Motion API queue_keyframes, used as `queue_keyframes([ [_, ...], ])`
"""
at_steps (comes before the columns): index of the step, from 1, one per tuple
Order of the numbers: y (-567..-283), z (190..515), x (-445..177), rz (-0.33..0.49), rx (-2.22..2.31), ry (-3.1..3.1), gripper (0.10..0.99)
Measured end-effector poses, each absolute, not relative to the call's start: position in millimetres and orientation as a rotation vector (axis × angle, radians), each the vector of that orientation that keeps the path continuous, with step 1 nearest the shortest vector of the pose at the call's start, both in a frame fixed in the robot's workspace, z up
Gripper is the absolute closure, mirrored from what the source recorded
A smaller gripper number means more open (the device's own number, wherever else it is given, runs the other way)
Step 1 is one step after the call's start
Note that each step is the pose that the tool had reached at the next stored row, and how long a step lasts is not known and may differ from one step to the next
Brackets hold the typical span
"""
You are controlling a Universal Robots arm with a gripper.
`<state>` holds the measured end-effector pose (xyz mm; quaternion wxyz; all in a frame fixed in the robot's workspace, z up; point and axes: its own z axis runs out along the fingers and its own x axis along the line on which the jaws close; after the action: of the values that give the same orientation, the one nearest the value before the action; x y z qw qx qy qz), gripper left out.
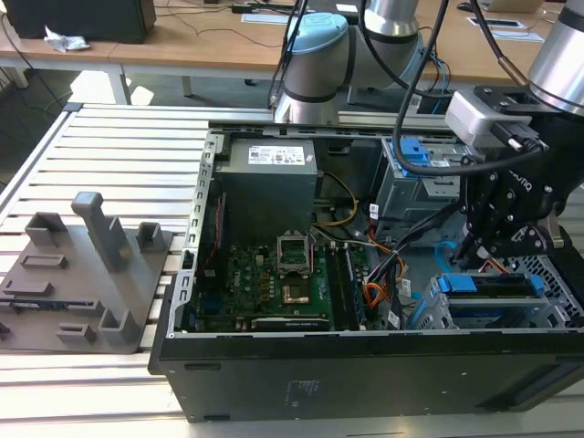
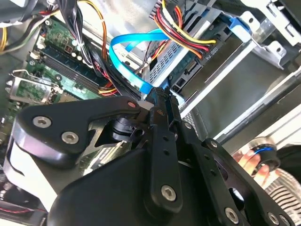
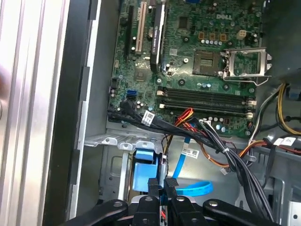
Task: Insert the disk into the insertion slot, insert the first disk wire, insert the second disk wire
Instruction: 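Insert the second disk wire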
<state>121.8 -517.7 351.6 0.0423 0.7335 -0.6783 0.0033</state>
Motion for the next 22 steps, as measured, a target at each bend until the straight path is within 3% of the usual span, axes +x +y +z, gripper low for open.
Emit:
queue_keyframes([
  [22,-517.7,351.4,122.2,-0.014,1.830,-2.449,0.922],
])
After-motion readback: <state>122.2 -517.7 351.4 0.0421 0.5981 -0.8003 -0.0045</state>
